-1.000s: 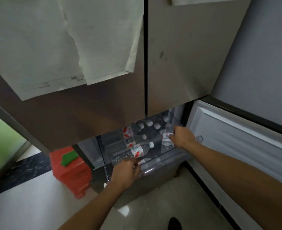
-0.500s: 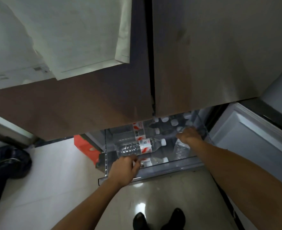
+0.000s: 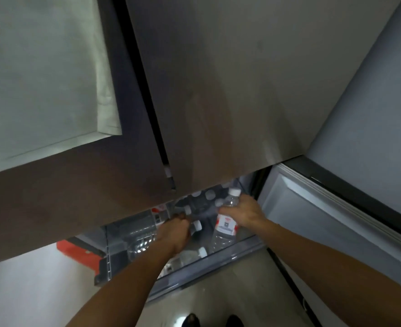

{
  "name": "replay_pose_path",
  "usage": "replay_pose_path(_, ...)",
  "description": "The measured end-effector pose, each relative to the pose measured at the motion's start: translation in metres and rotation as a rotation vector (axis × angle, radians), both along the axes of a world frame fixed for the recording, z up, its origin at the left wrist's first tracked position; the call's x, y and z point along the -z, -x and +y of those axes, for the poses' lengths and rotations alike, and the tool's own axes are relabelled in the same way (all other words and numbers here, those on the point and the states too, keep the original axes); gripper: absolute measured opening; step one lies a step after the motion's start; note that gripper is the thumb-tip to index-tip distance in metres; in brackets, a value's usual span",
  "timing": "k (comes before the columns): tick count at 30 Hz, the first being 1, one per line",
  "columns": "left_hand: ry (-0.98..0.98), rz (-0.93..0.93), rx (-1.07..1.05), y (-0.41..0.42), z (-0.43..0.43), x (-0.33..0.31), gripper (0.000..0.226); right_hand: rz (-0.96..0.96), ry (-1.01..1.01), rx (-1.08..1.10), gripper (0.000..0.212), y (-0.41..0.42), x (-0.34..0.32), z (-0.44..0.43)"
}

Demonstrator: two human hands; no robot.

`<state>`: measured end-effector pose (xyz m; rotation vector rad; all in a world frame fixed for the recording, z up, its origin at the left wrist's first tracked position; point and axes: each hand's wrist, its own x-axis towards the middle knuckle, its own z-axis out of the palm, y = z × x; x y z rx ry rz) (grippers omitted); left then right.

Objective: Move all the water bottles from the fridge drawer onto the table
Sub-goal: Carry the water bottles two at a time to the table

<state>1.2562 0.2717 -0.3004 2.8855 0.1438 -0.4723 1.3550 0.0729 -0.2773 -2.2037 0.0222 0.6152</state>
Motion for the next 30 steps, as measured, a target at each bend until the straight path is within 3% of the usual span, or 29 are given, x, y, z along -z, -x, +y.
replay_pose_path(5, -0.157, 0.123, 0.106, -0.027, -0.003, 0.023, 0.043, -0.258, 0.119, 0.013, 0.033, 0.004, -0.010, -0.021)
replay_pose_path(11, -0.212, 0.161, 0.291, -0.032, -0.010, 0.027, 0.046, -0.418, 0.203, -0.085, 0.032, 0.011, -0.017, -0.039)
replay_pose_path(16, -0.229, 0.032, 0.359, -0.025, 0.005, 0.002, 0.038, -0.544, 0.234, -0.165, 0.032, 0.019, -0.026, -0.028)
replay_pose_path(23, -0.176, -0.167, 0.379, 0.004, 0.042, -0.052, 0.028, -0.901, 0.273, -0.185, 0.045, 0.036, -0.050, -0.005)
replay_pose_path(30, -0.186, -0.291, 0.187, 0.064, 0.072, -0.087, 0.038, -0.998, 0.181, -0.300, 0.031, 0.052, -0.089, 0.010)
